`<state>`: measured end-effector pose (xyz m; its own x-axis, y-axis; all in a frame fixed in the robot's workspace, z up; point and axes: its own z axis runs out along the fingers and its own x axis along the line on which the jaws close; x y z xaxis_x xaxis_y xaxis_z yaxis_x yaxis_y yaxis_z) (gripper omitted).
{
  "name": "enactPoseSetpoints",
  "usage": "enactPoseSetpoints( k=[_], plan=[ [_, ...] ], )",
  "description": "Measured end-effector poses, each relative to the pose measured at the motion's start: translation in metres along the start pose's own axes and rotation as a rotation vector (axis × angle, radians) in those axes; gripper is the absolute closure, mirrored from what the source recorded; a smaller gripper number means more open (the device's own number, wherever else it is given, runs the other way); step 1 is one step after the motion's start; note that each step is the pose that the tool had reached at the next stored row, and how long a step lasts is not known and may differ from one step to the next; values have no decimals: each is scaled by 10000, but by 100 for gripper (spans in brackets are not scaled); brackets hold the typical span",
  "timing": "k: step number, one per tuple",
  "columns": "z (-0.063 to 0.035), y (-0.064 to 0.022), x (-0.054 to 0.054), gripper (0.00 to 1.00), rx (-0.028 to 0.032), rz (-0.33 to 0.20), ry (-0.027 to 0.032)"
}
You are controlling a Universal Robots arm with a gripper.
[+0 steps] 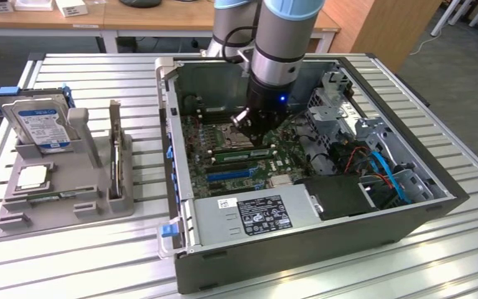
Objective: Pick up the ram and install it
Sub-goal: 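Press down the ram until it locks into place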
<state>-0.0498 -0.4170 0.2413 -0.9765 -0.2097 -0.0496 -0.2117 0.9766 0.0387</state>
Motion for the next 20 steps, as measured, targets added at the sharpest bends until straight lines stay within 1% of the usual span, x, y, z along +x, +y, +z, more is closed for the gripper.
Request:
enactPoseSetpoints(
  k=[7,10,11,12,14,16,18,20],
  plan=[
    [13,-1,1,89,62,1228,-47],
    [13,-1,1,89,63,1248,-48],
    [14,2,0,89,73,1256,-47],
    [10,1,-1,89,90,1267,-27],
    [-5,0,-6,89,112,1313,51],
    [-21,-1,-15,89,117,1347,164],
    [-38,-3,-27,89,107,1369,310],
    [-54,-4,-40,89,88,1384,485]
  ],
)
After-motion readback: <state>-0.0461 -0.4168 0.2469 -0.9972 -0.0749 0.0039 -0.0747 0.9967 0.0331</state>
